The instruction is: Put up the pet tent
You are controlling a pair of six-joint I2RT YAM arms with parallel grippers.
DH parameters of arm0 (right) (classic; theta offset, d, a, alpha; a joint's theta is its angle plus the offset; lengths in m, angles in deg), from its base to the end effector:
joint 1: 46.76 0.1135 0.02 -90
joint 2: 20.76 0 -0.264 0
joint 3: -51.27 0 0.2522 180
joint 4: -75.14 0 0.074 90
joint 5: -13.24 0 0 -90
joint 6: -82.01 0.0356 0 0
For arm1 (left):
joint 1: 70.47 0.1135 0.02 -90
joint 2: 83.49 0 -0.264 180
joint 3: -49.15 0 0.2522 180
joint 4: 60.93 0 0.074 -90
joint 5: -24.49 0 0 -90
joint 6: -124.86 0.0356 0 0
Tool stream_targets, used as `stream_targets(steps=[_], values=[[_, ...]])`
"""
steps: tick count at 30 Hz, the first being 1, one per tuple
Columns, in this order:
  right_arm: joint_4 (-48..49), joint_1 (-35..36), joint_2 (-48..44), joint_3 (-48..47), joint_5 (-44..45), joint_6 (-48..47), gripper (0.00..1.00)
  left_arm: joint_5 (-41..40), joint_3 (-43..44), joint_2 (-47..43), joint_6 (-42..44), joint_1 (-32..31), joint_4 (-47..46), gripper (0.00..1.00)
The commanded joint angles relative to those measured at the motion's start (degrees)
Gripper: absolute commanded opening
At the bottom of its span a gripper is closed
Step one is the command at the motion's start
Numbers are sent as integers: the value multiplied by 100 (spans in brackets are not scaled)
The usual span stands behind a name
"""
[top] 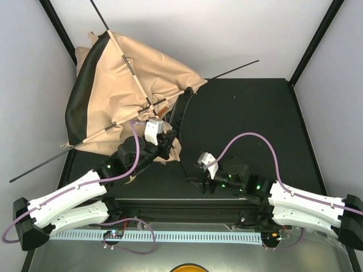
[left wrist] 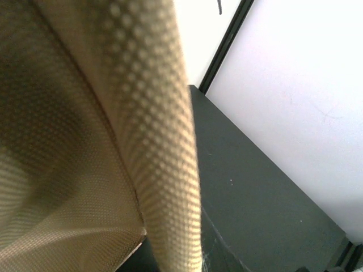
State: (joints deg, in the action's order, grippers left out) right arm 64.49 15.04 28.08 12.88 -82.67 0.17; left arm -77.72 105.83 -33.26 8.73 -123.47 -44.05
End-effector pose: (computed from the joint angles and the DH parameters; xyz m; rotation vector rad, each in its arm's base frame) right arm 0.0895 0.1748 0.2271 -0.9882 1.7939 0.8915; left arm 0.1316 -0.1622 0.3251 0.2644 1.8022 -0.8127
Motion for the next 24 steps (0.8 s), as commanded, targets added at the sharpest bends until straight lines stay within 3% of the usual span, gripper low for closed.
stream_targets(steps=[1,16,21,24], values=[[-65,23,-7,130,-684,243,72,-89,225,-100,99,-28,-441,2],[613,25,1138,-5,-93,396,35,51,527,-273,-365,-27,-341,2],[585,24,1247,-110,-13,330,11,109,522,-329,-433,-27,-315,1],[606,24,1176,-87,121,333,13,146,524,-330,-453,-27,-315,2]])
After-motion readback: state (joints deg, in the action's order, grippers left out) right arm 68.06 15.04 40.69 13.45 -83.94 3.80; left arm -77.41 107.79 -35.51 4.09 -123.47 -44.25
